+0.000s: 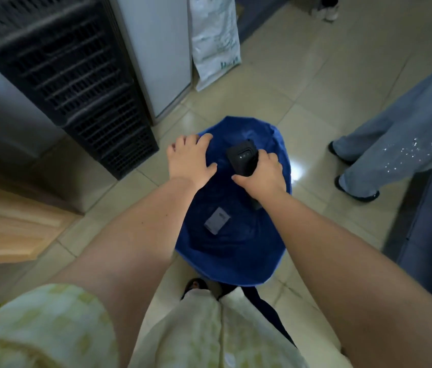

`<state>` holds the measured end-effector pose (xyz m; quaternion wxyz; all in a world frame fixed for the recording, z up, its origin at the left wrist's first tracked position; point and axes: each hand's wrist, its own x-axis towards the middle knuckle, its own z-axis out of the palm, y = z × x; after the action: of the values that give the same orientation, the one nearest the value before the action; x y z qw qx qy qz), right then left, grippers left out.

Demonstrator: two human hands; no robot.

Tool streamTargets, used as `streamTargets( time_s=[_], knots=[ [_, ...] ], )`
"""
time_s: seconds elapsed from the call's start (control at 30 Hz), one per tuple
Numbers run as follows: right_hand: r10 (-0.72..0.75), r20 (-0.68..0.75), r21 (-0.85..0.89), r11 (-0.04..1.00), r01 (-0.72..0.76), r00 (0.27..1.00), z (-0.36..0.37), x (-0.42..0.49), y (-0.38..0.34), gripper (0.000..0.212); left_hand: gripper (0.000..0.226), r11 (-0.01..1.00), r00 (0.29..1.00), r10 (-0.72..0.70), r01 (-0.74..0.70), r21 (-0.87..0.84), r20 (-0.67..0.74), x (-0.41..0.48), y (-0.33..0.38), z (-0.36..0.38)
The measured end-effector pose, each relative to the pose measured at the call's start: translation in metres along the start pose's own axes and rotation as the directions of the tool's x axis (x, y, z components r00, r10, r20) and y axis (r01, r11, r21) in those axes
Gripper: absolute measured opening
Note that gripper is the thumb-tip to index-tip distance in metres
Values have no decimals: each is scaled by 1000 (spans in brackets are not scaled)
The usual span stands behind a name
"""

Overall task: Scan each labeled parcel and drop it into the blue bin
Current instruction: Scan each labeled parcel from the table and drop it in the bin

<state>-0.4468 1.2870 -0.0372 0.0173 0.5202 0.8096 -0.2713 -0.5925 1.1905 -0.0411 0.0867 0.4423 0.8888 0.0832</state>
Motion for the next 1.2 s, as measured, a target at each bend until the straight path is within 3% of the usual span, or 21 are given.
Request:
streamTargets(
  time_s=[0.27,0.47,0.73,0.8,0.93,1.13,1.2],
  knots=[
    [-347,-59,-58,937,344,936,-116,-6,-69,70,66,997,966,-49,64,52,-254,-9,-2,-141],
    [-569,-94,72,815,575,817,-169,-17,-132,64,67,957,841,-266,289,-25,-471,-54,-14,-225],
    [-864,-11,141,498,856,504,-183,-102,-228,90,64,759,531,-564,634,-144,-633,-196,-47,-305],
    [-905,2,170,418,892,424,-178,-139,-246,85,63,692,440,-607,702,-167,-662,-243,-54,-312],
    [-972,60,210,233,950,226,-162,-224,-274,68,66,509,251,-684,837,-202,-685,-345,-54,-323],
    [-992,101,212,-57,976,-80,-131,-370,-295,66,68,201,-69,-709,934,-295,-702,-509,-39,-333],
    [-974,90,149,-192,970,-207,-120,-421,-295,75,66,99,-172,-694,939,-329,-699,-565,-30,-330]
  ],
)
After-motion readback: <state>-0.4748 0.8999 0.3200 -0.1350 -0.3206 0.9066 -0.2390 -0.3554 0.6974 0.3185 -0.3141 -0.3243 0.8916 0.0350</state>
